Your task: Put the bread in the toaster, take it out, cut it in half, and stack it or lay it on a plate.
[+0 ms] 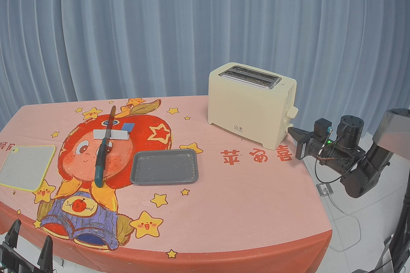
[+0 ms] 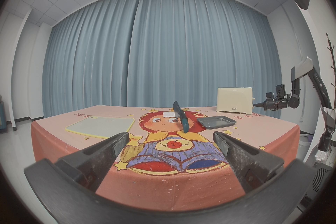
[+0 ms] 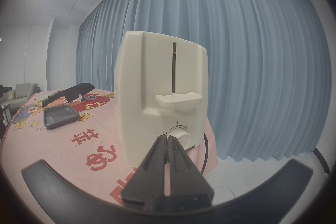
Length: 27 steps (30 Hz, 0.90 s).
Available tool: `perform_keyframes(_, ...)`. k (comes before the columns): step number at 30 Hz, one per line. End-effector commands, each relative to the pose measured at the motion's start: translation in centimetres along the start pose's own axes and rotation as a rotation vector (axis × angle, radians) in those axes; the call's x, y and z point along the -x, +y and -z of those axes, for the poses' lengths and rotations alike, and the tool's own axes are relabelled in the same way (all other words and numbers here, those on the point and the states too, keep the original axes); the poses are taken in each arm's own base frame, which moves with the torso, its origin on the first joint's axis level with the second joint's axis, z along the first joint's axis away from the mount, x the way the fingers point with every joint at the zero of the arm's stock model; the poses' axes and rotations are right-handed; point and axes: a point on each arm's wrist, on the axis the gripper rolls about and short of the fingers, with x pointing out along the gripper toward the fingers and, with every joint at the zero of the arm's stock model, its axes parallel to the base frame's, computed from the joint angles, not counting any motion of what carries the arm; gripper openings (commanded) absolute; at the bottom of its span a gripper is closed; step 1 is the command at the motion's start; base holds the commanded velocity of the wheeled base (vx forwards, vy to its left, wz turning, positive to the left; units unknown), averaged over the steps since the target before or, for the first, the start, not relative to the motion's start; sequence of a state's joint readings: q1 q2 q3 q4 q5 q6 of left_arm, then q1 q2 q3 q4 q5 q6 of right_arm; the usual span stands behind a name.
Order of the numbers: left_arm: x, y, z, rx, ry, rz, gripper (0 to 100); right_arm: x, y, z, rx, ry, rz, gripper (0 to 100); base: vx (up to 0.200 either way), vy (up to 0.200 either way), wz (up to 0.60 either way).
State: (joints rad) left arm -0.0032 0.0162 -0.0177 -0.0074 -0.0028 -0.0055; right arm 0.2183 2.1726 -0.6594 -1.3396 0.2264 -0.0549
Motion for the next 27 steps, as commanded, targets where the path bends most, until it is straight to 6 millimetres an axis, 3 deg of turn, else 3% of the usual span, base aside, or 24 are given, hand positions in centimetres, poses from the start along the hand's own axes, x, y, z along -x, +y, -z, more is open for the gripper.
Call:
perform_keyframes(1, -0.01, 0.00, 0.52, 0.001, 0.003, 0.000, 100, -0.04, 0.10, 0.25, -0.001, 0.009, -0.004, 0, 0.000, 0.000, 0.00)
perform_keyframes(27, -0.01, 0.00, 0.52, 0.001, 0.003, 0.000, 100, -0.15, 0.27, 0.90, -0.004, 0.030, -0.008, 0, 0.000, 0.000, 0.00)
